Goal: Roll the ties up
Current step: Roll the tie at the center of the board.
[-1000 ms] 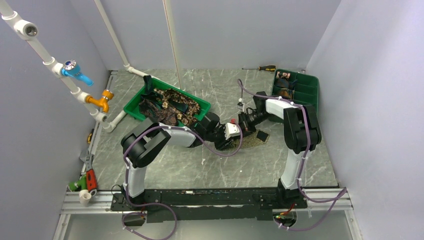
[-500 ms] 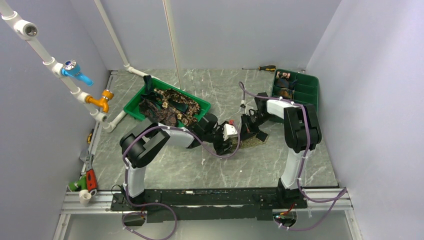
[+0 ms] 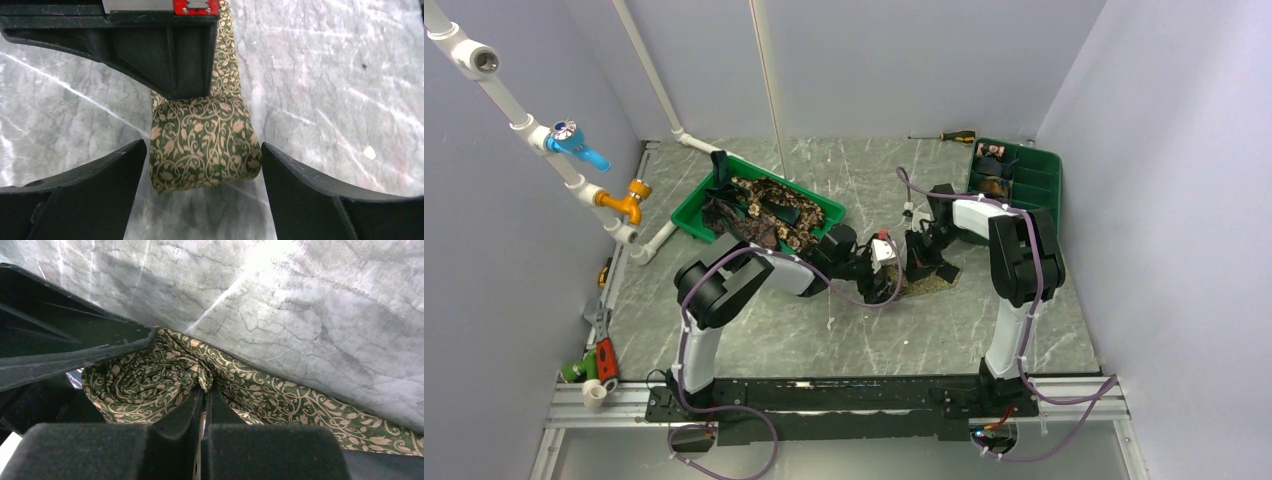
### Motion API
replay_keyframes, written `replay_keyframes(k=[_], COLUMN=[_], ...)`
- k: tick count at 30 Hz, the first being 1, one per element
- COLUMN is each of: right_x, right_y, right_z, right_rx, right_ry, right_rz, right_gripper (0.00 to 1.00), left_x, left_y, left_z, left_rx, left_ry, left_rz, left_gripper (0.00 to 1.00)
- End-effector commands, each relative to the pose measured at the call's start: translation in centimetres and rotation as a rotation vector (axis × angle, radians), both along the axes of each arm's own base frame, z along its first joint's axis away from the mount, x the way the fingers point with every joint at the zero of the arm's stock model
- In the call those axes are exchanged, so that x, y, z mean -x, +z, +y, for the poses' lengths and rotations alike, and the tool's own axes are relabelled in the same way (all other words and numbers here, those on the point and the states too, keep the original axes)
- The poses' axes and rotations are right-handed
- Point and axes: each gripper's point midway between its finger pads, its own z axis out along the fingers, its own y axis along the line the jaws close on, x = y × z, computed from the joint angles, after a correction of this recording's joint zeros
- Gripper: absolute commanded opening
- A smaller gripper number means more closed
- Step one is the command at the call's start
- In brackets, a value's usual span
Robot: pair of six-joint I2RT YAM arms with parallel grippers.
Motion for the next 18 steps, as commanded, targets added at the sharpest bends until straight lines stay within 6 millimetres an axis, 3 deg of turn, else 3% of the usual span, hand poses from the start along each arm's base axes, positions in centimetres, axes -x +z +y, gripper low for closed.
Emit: replay_keyframes(k=[1, 6, 12, 15, 18], right_x=[0.2, 0.2, 0.4, 0.7, 1.0], right_y=[-4.1, -4.2, -3.8, -3.3, -2.4], right_z=[-3.1, -2.7, -1.6, -0.8, -0.5], right_rx=[0.222, 0.204, 0.143, 0.102, 0.073], right_ry=[0.034, 0.025, 0.019, 0.03, 0.039], right_rz=[-0.031, -0.016, 0.002, -0.004, 0.004], right_gripper=[0.0, 0.0, 0.0, 0.0, 0.0], left_x=[-0.1, -0.5, -1.6, -1.6, -0.5], left_y=[2.6, 1.7, -1.3, -3.6, -6.1], left_z=[-2.8, -4.2, -5.3, -4.6, -1.9], left_rx=[0.143, 0.165, 0.112, 0.028, -0.092], left_ry=[0.016, 0.092, 0.139, 0.152, 0.139], left_rz=[0.101, 0.129, 0.062, 0.013, 0.007], left_gripper=[0.88, 0.78, 0.68, 0.54, 0.36])
